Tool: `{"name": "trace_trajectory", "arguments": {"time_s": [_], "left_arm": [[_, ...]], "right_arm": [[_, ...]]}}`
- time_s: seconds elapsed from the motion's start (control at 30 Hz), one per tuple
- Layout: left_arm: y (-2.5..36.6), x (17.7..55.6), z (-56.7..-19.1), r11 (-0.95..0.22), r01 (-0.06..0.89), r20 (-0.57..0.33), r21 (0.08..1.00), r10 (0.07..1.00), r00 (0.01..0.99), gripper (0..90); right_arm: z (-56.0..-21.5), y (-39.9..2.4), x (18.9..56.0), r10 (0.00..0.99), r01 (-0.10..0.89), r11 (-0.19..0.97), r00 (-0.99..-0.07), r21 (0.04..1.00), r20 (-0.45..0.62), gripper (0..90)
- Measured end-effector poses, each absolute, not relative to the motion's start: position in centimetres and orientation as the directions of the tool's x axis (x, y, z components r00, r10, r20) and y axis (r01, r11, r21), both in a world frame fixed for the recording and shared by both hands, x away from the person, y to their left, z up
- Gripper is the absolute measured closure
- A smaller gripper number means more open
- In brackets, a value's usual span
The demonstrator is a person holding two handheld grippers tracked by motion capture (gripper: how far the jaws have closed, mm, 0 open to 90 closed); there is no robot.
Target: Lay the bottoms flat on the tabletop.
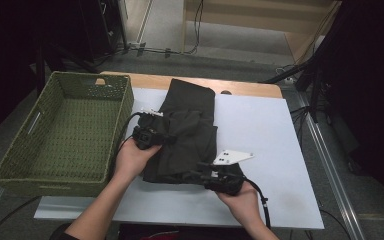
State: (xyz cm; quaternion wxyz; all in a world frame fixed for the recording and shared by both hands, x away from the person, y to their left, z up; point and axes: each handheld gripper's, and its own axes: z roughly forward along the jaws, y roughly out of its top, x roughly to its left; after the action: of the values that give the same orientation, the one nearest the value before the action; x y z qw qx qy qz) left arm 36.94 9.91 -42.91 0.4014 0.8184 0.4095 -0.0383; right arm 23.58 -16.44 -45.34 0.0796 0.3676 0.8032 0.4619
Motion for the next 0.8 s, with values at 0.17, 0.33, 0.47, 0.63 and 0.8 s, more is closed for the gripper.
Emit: {"name": "trace_trajectory", "arguments": {"time_s": [0.17,0.33,0.47,0.63,0.8], "left_arm": [[9.7,37.0,-43.3,-0.347,0.702,-0.375,0.622,0.654,0.656,87.6],[9.9,37.1,-43.8,-0.345,0.698,-0.367,0.628,0.659,0.656,86.5],[9.8,37.2,-44.0,-0.352,0.694,-0.367,0.628,0.653,0.663,86.4],[9.9,37.2,-44.1,-0.353,0.694,-0.366,0.628,0.652,0.663,86.4],[9.9,37.2,-44.2,-0.348,0.697,-0.37,0.627,0.654,0.66,86.4]], "right_arm": [[-45.7,-19.1,24.2,0.72,0.526,0.277,-0.668,0.804,0.189,59.0],[-46.8,-20.3,25.2,0.755,0.556,0.257,-0.626,0.791,0.194,57.3],[-47.8,-20.4,25.9,0.775,0.559,0.275,-0.61,0.782,0.163,51.3],[-49.3,-20.3,26.6,0.797,0.58,0.275,-0.584,0.767,0.156,46.6],[-51.3,-19.4,27.6,0.813,0.621,0.296,-0.563,0.726,0.149,42.0]]}}
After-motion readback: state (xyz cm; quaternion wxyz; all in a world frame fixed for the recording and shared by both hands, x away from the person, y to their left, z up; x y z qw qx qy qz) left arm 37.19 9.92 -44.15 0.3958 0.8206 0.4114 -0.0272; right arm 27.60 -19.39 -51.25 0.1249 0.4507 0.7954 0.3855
